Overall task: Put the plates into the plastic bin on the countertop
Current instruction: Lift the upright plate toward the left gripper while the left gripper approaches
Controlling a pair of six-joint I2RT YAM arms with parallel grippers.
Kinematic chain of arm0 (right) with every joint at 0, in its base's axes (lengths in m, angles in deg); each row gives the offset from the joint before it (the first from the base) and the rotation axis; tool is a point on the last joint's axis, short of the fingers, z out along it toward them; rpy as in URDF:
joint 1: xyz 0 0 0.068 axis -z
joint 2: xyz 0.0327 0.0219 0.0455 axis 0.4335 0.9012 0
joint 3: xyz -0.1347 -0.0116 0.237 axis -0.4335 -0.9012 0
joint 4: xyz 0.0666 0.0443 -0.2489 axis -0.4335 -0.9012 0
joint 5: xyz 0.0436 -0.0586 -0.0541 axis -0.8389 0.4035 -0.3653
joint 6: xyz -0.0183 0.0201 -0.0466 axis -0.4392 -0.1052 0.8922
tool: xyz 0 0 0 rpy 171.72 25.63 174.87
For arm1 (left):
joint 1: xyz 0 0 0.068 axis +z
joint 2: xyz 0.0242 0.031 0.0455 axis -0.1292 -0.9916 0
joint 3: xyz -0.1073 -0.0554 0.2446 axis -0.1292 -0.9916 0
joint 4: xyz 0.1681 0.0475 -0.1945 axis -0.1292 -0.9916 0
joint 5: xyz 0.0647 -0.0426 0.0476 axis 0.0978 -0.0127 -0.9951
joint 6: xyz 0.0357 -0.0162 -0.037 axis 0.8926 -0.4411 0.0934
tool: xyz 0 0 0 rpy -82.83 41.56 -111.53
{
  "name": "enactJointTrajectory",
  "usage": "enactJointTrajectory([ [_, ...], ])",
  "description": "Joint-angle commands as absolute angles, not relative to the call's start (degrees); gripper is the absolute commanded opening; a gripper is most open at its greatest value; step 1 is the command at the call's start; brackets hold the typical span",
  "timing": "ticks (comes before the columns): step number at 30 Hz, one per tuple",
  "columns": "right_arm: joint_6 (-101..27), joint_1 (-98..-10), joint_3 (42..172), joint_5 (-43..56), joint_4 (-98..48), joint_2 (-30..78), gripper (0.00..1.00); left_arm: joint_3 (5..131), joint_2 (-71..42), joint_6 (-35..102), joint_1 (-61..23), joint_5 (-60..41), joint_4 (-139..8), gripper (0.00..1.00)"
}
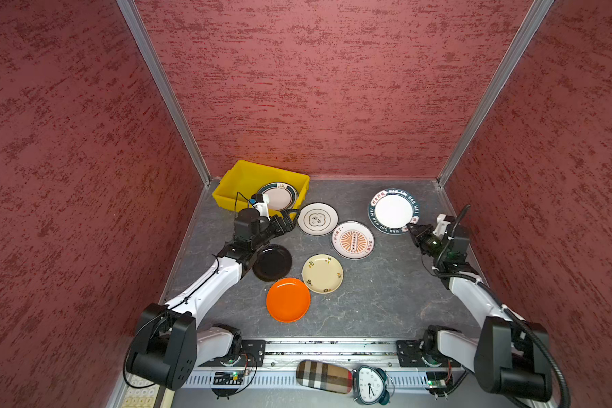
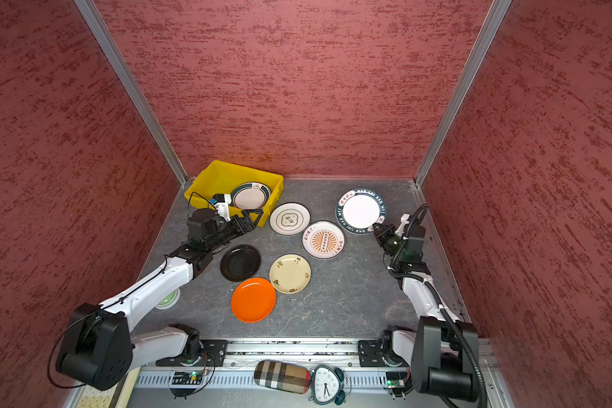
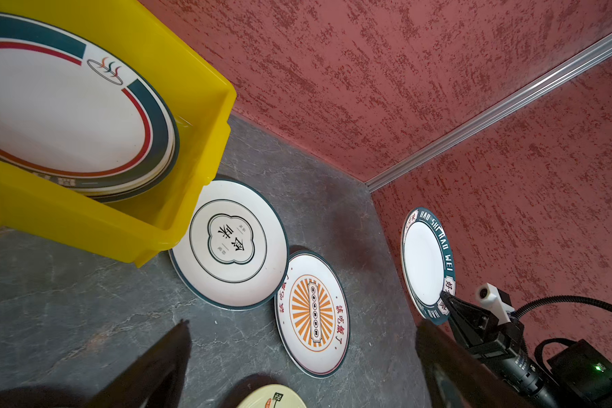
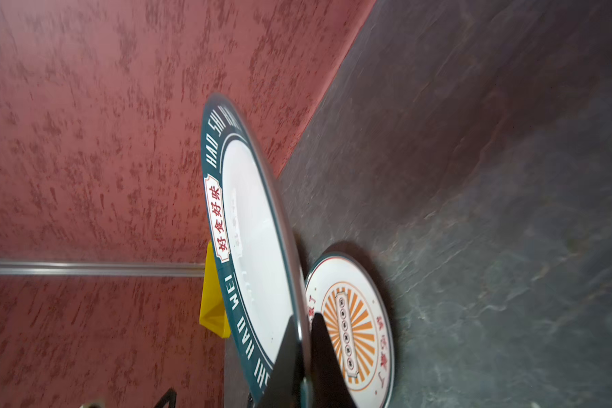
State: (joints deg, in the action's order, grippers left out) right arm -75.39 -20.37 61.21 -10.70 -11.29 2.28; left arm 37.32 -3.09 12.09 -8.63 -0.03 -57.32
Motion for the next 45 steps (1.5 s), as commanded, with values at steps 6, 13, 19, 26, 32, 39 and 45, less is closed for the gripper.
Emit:
enactJointTrajectory([
  [6, -79.36, -32.40, 67.74, -7.98, -7.14, 7.59, 0.00, 37.43, -6.02, 9.52, -10.04, 3.88, -51.00, 0.95],
  [13, -79.92, -36.65, 70.51, -7.34, -4.51, 11.77, 0.00, 37.89, -9.23, 7.07, -12.47, 6.91, -47.71, 0.67],
  [19, -79.52, -39.58, 74.75, -8.05, -4.09, 16.33, 0.00, 39.57, -13.11, 7.35, -13.92, 7.07, -47.48, 0.54],
  [26, -78.80, -43.10, 79.20, -8.06, -5.15, 20.71, 0.00, 41.74, -18.17, 6.72, -14.56, 9.32, -46.16, 0.44],
  [32, -79.03, -45.16, 80.78, -8.74, -5.21, 23.95, 0.00, 42.96, -21.09, 6.64, -14.59, 10.12, -45.64, 0.43],
  [39, -80.79, -47.34, 81.51, -10.18, -2.63, 26.28, 0.00, 43.32, -22.49, 6.60, -14.55, 9.73, -45.10, 0.31],
  [45, -81.69, -48.40, 81.33, -10.50, -1.18, 26.39, 0.00, 43.19, -22.95, 6.26, -14.07, 9.50, -44.56, 0.20],
])
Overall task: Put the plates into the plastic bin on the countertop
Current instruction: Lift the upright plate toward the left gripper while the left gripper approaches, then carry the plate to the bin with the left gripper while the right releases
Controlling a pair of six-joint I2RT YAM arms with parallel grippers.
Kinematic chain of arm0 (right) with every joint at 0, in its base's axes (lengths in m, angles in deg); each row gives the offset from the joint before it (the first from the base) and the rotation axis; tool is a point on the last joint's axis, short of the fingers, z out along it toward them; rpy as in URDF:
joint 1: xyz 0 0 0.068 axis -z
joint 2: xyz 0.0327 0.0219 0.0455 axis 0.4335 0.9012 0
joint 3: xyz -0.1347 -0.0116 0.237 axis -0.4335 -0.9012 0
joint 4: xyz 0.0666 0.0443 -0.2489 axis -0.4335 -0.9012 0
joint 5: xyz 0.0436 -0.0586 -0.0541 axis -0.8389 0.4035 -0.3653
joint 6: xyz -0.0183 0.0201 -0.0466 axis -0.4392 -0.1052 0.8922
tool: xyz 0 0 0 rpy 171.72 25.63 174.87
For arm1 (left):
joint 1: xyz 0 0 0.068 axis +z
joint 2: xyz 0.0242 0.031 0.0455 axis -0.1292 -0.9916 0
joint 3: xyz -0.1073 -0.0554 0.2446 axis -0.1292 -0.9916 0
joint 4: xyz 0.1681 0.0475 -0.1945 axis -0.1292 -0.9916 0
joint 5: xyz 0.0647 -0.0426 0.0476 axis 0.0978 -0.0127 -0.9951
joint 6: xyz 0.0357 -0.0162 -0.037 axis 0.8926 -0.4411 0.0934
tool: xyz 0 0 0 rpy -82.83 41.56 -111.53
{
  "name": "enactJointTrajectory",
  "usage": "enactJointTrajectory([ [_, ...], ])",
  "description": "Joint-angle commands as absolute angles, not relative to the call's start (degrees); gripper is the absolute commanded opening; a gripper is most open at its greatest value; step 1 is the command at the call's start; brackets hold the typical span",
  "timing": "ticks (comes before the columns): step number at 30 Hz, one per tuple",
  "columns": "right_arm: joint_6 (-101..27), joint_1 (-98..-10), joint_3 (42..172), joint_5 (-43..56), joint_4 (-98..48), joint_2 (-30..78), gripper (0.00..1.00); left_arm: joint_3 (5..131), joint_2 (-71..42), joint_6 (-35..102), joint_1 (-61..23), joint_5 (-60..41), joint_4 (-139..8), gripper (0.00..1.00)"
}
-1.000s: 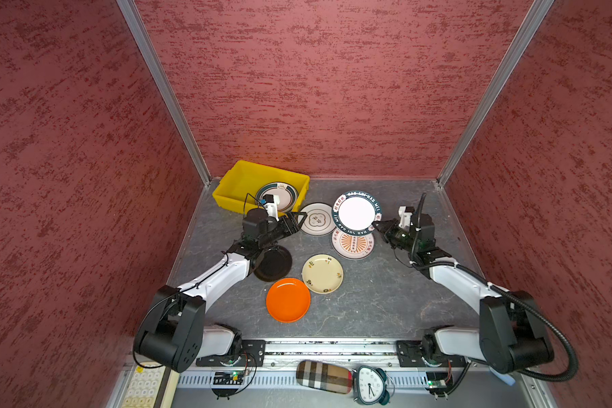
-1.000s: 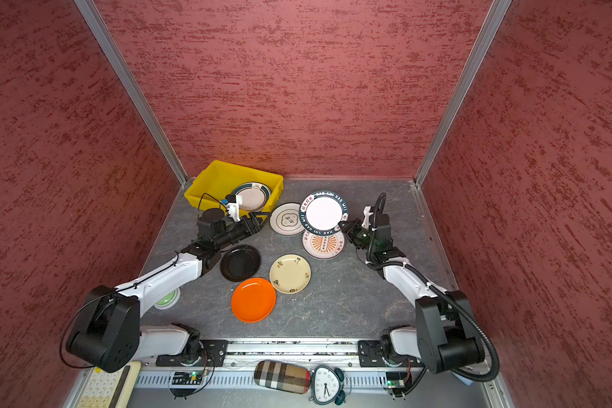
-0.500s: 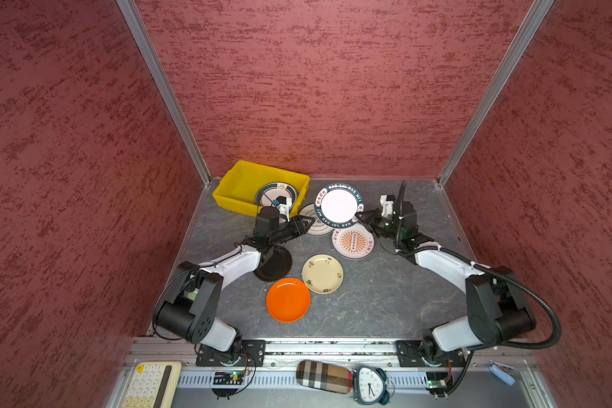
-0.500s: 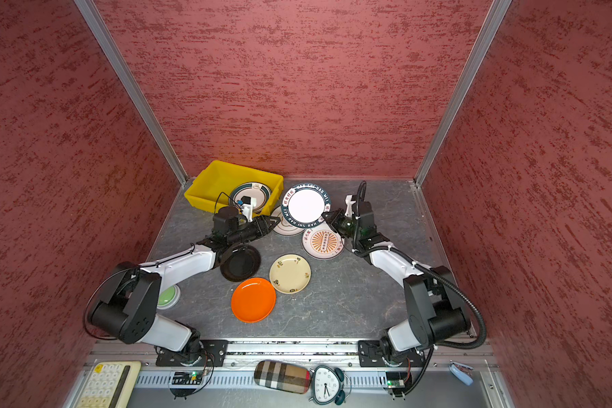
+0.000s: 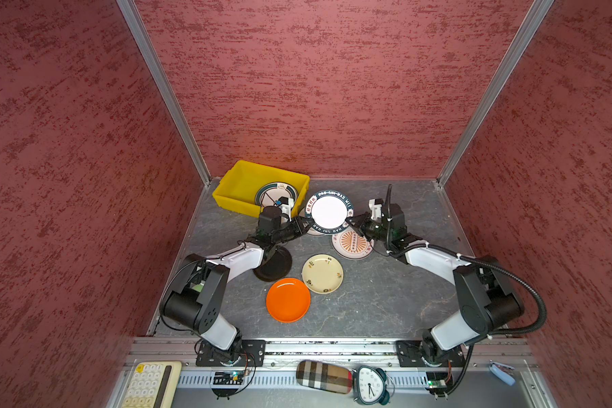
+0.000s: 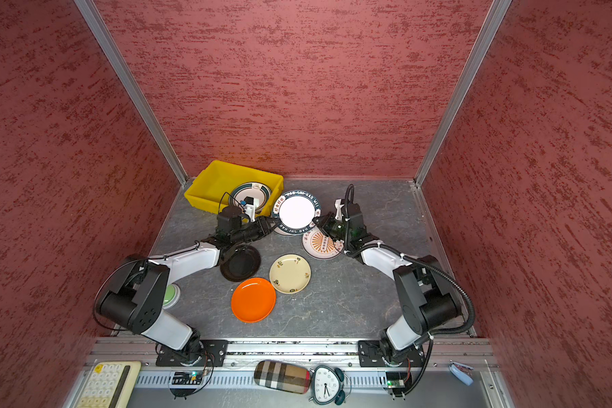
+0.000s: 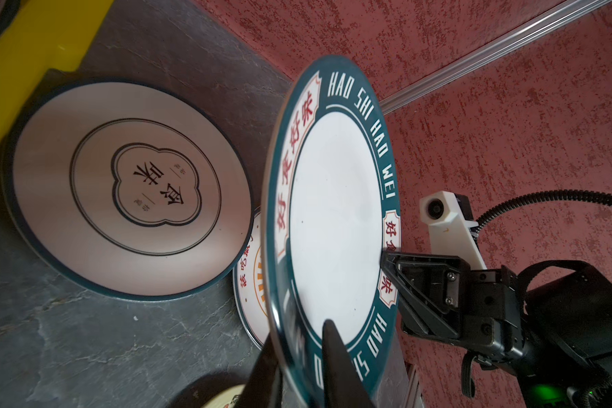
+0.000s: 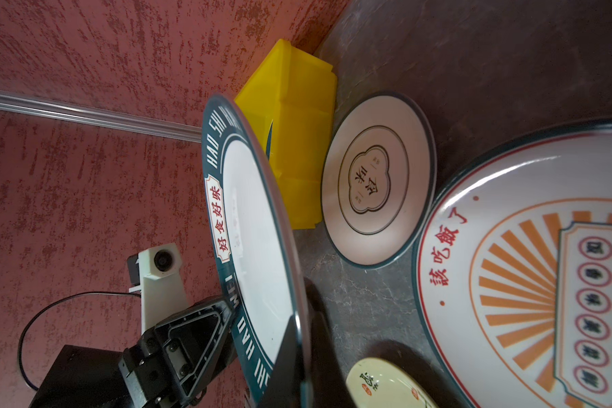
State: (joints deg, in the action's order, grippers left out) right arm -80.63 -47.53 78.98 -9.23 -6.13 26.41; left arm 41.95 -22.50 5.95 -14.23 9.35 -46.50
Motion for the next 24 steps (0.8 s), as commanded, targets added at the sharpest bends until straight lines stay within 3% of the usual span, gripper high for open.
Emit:
enactJointTrajectory([
  [1, -81.75, -48.61, 81.40, -10.76, -1.18, 26.33, 0.00, 43.23, -22.92, 6.22, -14.02, 9.43, -44.54, 0.20],
  [6, -81.52, -49.40, 81.46, -11.18, -0.93, 25.80, 0.01, 43.16, -22.79, 6.14, -13.53, 9.22, -44.61, 0.11],
  [9, -80.75, -49.86, 81.20, -11.07, -1.15, 25.55, 0.21, 43.19, -22.52, 6.05, -13.27, 8.79, -45.04, 0.09],
  [11, -80.50, -50.07, 80.80, -10.78, -1.37, 25.41, 0.41, 43.34, -22.38, 6.14, -12.90, 8.51, -45.77, 0.00],
  [13, -80.20, -50.11, 80.31, -10.61, -1.27, 25.19, 0.54, 43.38, -22.22, 6.15, -12.41, 8.63, -46.31, 0.00],
  [17, -79.48, -50.12, 79.45, -9.96, -1.57, 24.07, 0.65, 43.23, -21.26, 6.22, -11.35, 8.29, -46.63, 0.00],
  [24, -74.54, -50.42, 79.54, -6.13, -7.00, 20.76, 0.93, 44.20, -19.05, 7.78, -8.86, 7.73, -50.32, 0.00],
])
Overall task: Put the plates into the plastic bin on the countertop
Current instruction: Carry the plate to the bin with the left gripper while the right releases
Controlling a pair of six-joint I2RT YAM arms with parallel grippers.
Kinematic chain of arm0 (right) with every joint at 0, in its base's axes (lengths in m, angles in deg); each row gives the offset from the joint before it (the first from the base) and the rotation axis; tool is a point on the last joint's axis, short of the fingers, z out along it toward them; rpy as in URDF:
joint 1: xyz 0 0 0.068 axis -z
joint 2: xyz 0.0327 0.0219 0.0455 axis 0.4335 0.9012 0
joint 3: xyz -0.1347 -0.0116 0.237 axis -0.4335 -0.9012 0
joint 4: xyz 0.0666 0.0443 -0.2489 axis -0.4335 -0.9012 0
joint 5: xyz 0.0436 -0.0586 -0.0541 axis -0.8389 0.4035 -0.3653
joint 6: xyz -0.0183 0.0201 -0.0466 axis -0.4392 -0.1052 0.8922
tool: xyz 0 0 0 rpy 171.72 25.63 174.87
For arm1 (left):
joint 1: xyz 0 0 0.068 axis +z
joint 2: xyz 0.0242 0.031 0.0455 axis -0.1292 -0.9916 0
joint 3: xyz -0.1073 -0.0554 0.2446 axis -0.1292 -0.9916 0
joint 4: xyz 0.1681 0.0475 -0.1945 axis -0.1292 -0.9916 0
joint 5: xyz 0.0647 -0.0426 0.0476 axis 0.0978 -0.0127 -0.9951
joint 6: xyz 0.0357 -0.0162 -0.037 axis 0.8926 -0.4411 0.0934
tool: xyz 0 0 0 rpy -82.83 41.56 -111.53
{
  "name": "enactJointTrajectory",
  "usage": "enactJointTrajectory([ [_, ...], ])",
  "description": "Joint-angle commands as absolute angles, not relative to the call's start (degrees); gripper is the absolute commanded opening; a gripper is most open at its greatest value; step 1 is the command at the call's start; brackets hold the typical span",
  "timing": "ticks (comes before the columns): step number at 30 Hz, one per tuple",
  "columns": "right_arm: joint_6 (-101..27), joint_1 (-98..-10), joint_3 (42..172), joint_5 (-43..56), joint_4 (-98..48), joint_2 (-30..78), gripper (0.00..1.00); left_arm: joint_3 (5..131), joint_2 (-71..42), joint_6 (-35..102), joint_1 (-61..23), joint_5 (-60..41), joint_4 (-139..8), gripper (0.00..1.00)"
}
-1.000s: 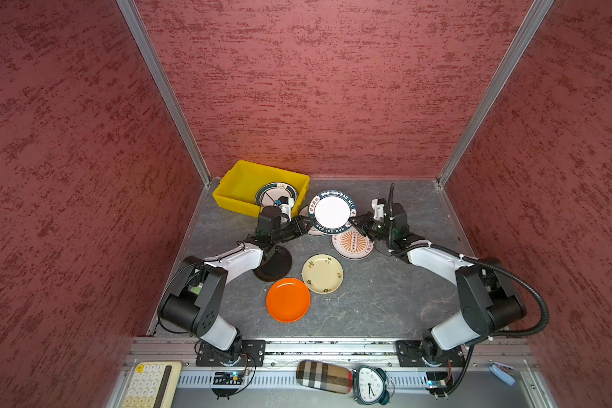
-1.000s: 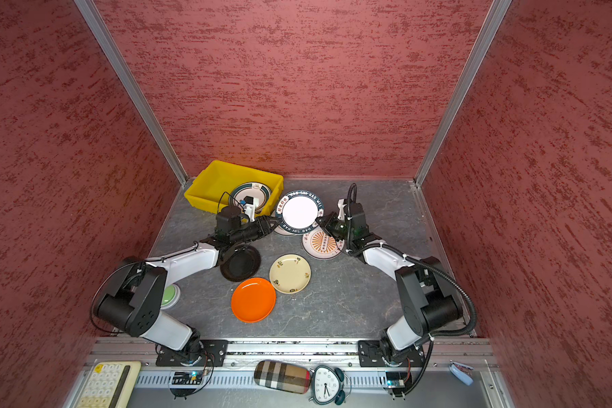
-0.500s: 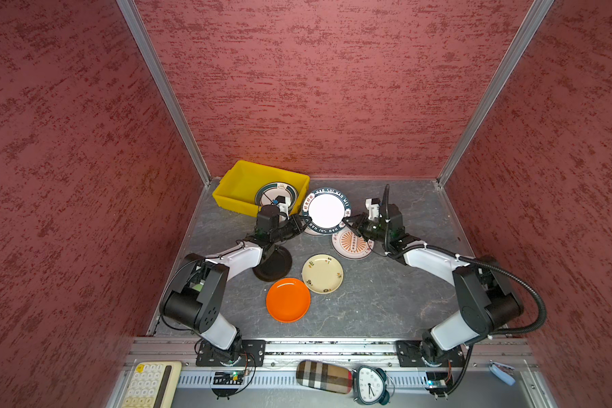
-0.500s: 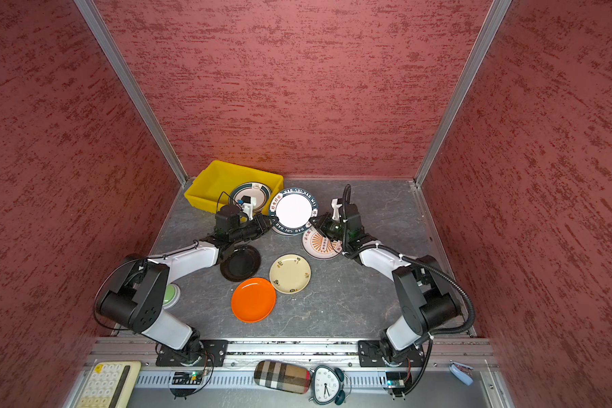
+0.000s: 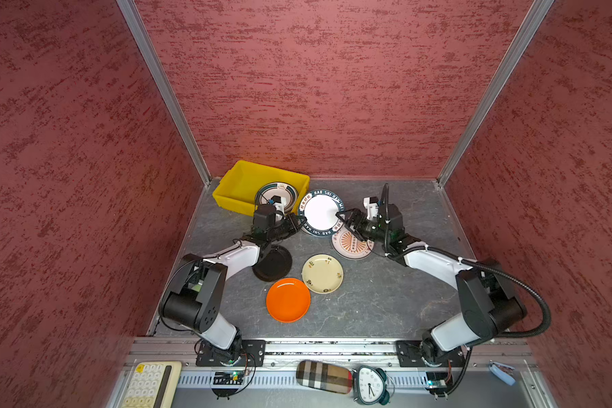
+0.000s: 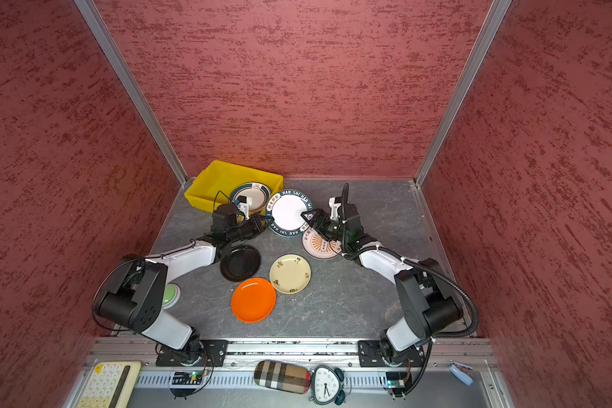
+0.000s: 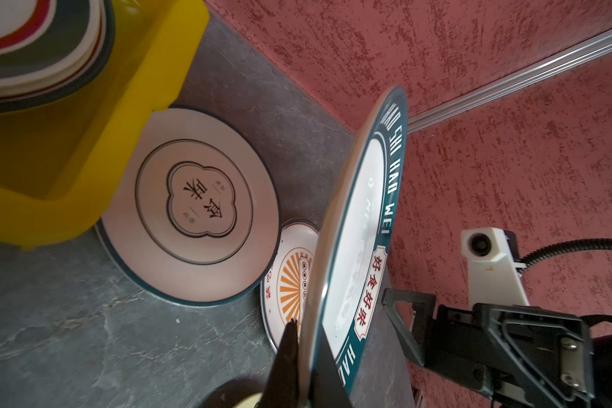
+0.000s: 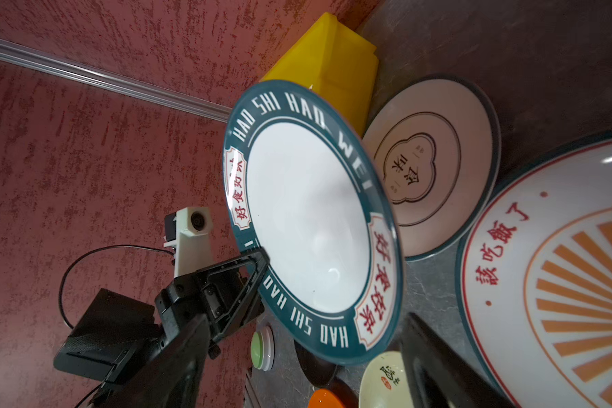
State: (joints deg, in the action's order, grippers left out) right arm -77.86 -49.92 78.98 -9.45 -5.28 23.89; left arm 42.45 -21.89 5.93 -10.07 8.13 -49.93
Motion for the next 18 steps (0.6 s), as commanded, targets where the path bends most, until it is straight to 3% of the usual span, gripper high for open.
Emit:
enactJointTrajectory([
  [1, -72.77, -50.58, 79.79, -4.03, -9.49, 19.77, 0.98, 44.34, -18.48, 7.99, -8.11, 7.69, -50.65, 0.00],
  [10, -64.40, -50.73, 77.59, 6.81, -20.41, 8.50, 0.99, 48.91, -14.96, 13.56, -2.22, 0.07, -60.53, 0.00],
  [18, -63.12, -50.72, 70.96, 12.80, -26.70, -2.89, 0.99, 57.81, -19.25, 16.73, 3.54, -5.75, -70.74, 0.00],
])
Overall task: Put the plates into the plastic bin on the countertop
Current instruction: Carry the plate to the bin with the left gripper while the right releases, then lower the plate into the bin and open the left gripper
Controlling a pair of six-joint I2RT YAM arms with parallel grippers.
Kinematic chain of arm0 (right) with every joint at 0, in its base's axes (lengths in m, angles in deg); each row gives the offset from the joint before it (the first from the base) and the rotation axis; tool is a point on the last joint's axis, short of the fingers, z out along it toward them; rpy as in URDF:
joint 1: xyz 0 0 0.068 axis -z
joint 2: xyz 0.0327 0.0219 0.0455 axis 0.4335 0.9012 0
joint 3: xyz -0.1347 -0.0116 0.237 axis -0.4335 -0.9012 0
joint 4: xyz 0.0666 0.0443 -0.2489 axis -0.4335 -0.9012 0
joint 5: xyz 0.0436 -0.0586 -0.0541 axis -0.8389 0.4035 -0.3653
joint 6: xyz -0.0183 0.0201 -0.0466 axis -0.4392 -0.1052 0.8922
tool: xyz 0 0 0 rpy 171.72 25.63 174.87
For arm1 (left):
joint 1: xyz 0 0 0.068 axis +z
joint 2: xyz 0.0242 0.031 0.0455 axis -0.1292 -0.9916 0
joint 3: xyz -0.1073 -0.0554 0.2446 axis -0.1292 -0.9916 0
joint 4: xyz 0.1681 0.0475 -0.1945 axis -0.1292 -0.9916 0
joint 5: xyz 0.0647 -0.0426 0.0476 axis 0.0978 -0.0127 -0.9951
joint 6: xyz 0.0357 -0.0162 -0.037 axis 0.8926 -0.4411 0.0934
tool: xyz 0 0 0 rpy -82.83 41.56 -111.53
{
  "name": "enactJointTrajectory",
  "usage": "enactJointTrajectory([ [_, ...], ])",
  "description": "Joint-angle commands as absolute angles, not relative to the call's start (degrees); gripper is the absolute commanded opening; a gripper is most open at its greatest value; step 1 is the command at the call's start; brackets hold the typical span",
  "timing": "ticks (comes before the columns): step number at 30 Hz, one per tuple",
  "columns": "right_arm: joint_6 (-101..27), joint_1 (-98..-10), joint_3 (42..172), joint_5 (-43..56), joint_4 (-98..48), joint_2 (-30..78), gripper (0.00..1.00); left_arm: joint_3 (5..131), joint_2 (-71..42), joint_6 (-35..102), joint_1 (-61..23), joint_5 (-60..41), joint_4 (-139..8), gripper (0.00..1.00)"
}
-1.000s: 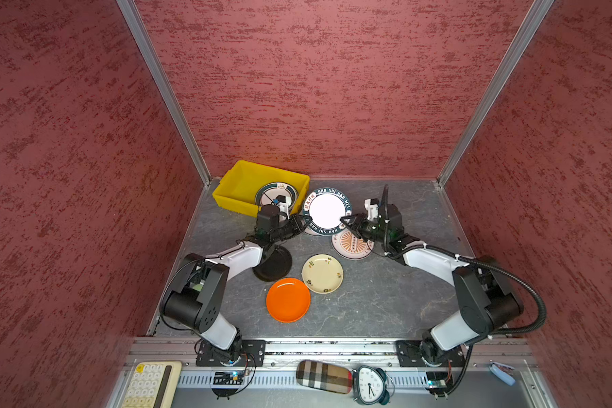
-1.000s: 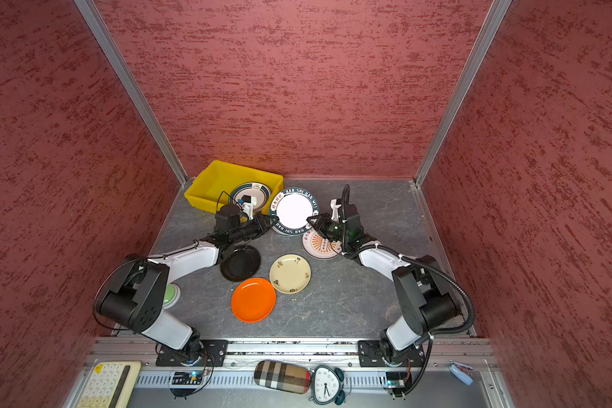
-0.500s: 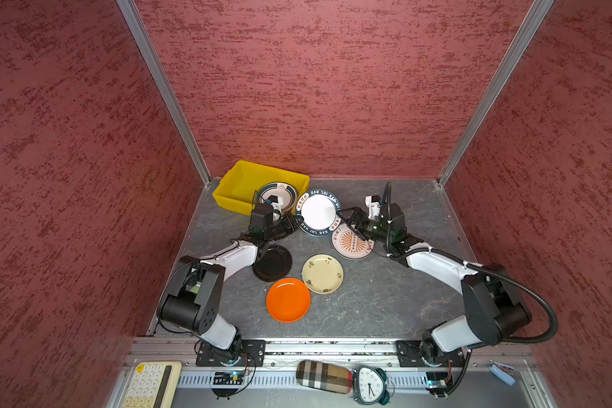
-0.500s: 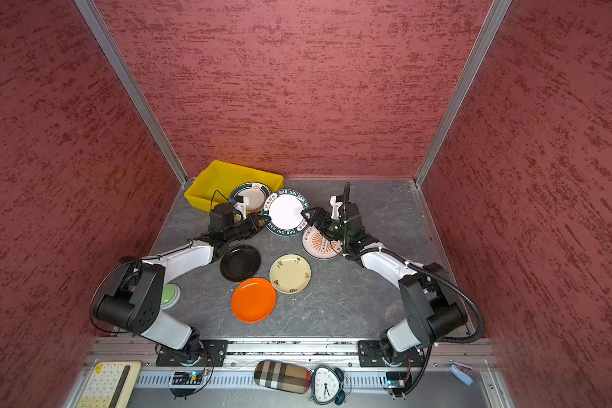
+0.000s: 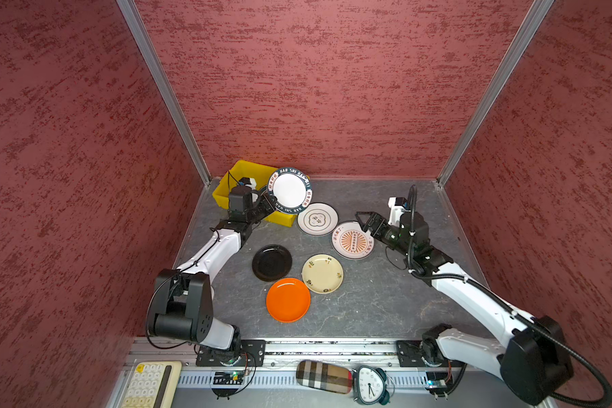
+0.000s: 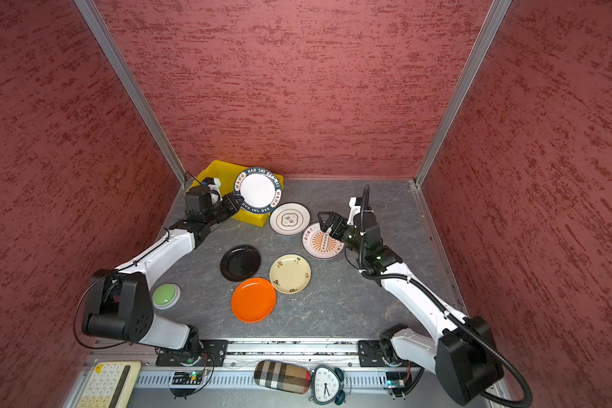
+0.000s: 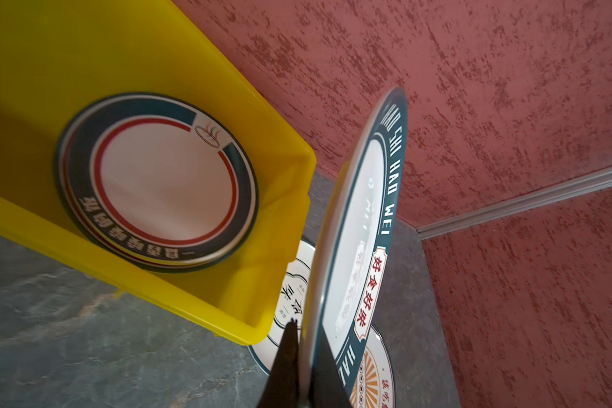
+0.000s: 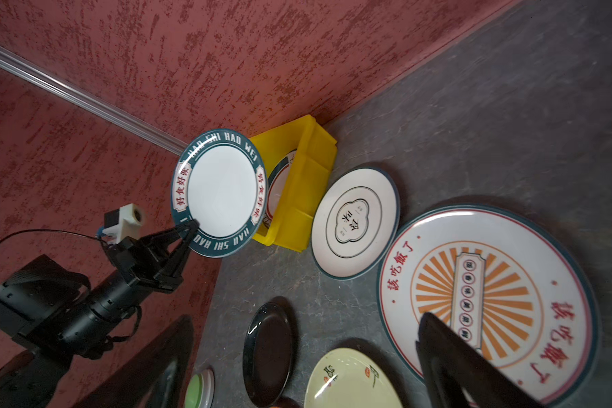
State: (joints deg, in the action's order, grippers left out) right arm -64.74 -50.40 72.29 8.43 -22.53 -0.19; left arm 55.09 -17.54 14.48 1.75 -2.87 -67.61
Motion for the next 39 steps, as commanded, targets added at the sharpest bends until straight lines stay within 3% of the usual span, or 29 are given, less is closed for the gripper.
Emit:
enactJointTrajectory([
  [1, -62.97, -50.74, 70.58, 13.47, -27.77, -4.08, 0.99, 58.48, -19.97, 16.65, 4.37, -5.86, -70.94, 0.00],
  [7, -62.57, -50.72, 69.80, 16.54, -32.21, -8.19, 0.99, 65.67, -26.06, 17.61, 8.02, -6.88, -76.19, 0.00],
  [15, -62.88, -50.74, 70.62, 17.10, -32.84, -5.43, 0.99, 75.94, -35.35, 22.27, 7.49, -12.48, -85.71, 0.00],
  [29, -64.29, -50.75, 70.89, 16.78, -32.65, -2.51, 0.99, 89.24, -48.80, 21.04, 8.45, -7.97, -92.47, 0.00],
  [36, -64.19, -50.73, 71.15, 17.32, -32.82, -1.89, 0.99, 90.48, -50.39, 22.04, 8.48, -8.52, -94.29, 0.20],
  [39, -64.29, -50.74, 70.92, 17.54, -32.81, -1.89, 0.99, 90.85, -50.66, 22.24, 8.54, -8.52, -94.49, 0.23],
])
